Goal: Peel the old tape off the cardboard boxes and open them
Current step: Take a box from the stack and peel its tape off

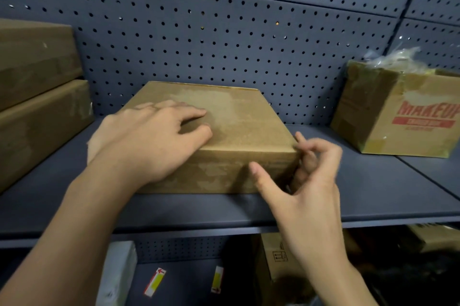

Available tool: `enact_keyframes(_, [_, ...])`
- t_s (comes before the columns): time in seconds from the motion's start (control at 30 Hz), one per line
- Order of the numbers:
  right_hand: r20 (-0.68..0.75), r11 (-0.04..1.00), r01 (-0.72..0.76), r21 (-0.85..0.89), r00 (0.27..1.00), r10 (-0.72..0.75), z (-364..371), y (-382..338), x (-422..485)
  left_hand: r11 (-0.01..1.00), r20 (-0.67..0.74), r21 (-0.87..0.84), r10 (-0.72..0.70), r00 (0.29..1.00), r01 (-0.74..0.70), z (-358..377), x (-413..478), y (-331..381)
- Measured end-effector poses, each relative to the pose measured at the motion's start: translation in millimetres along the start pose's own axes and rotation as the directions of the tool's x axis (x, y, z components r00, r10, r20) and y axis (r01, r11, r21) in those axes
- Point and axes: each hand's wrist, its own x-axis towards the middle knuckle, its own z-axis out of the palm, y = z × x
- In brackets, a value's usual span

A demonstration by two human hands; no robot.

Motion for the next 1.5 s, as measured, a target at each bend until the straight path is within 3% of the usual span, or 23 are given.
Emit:
enact_keyframes(0.17, [-0.057, 0.991, 0.044, -0.125, 0.997, -0.052, 3, 1, 0, 1.000, 0.004, 0.005, 0.003, 1.000, -0.003, 0, 0, -1])
enact_keyframes(0.4, [-0.114, 0.969, 0.180, -0.169, 0.973, -0.200, 5, 6, -4, 1.000, 0.005, 0.004, 0.014, 1.000, -0.014, 0, 0, 0])
enact_keyframes(0.6, [-0.131, 0.994, 0.099, -0.037, 0.986, -0.103, 11, 7, -8, 1.000, -0.001, 0.010, 0.020, 1.000, -0.020, 0, 0, -1])
enact_keyframes(1.03, [0.045, 0.999, 0.031, 0.012, 0.999, -0.031, -20, 15, 1, 0.998, -0.017, -0.002, 0.062, 0.998, -0.062, 3, 5, -9])
enact_keyframes(1.2, [0.005, 0.995, -0.016, 0.095, 1.000, 0.016, -24, 14, -2, 0.998, -0.031, -0.016, 0.068, 0.997, -0.069, 6, 7, -12])
enact_keyframes(1.37, [-0.029, 0.995, 0.093, -0.037, 0.995, -0.094, -26, 12, -4, 0.997, -0.041, -0.004, 0.071, 0.997, -0.072, 7, 9, -13])
enact_keyframes(1.5, [-0.041, 0.989, 0.092, -0.116, 0.994, -0.098, -24, 8, -7, 0.997, -0.054, -0.011, 0.076, 0.996, -0.077, 9, 9, -14])
